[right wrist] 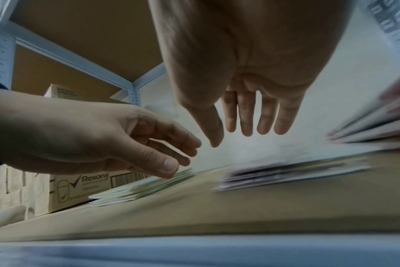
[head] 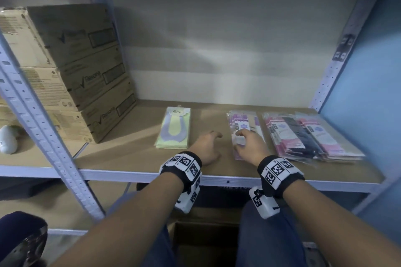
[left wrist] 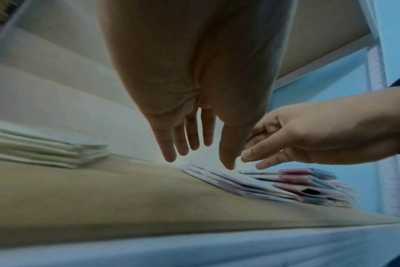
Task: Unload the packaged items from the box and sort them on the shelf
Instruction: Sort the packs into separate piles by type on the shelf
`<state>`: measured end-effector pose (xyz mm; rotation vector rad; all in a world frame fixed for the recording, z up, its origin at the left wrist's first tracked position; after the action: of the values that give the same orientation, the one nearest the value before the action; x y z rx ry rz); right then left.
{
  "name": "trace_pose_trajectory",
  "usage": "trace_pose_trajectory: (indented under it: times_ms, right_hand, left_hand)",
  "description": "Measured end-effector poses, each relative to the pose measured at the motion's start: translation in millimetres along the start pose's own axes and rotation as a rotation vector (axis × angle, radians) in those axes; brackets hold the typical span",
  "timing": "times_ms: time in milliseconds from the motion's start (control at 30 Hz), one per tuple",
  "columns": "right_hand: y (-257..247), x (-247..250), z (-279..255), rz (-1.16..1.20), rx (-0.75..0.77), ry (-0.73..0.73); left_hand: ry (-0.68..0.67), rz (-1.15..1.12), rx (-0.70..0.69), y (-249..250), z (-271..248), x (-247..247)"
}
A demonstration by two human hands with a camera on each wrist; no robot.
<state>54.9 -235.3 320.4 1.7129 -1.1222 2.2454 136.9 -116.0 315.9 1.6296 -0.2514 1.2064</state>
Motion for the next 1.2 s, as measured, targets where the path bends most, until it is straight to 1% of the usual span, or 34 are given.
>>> trace_pose_trajectory:
  times_ms: [67, 167, 300, 467, 667, 867, 1000, 1200]
  right_hand:
    - [16.1, 5.5, -2.5, -0.052, -0.031, -0.001]
    - [34.5, 9.8, -8.3, -0.075, -0.069, -0.013]
    - [46.8, 11.3, -14.7, -0.110, -0.061, -0.051]
    - [59.0, 5.3, -13.4, -0.086, -0.066, -0.097]
    - [65.3, 1.4, -9.3, -0.048, -0.027, -0.083]
    - [66.9, -2.0, -5.5, -0.051, -0.004, -0.057]
    - [66.8, -3.4, -2.9, -0.040, 0.002, -0.064]
    - [57.2, -12.2, 1.8, -0.014, 0.027, -0.088]
  left_hand:
    - [-0.031, 0.003, -0.020, 14.0, 6.4, -14.4]
    - [-0.040, -0.001, -0.029, 30.5, 14.1, -28.5]
    - [-0.048, 0.010, -0.011, 38.7, 22.5, -42.4]
    - [-0.062, 0.028, 0.009, 41.1, 30.0, -49.9]
    - [-0.075, 0.037, 0.000, 43.7, 34.9, -54.2]
    - [-0.042, 0.023, -0.011, 40.1, 37.5, -54.0]
    - [-0.017, 0.000, -0.024, 37.4, 37.2, -52.8]
    - [0.013, -0.015, -0.001, 22.1, 34.7, -45.8]
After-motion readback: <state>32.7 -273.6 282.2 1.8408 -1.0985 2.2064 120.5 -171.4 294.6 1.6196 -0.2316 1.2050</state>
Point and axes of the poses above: each hand's wrist, its own z-axis towards the middle knuckle, its own x-axis out of the back of the hand, y = z × x, the point moved 7 cm from there along z, towards the middle knuckle, and after that the axes turned 5 degrees about -z, right-handed, at the moved point
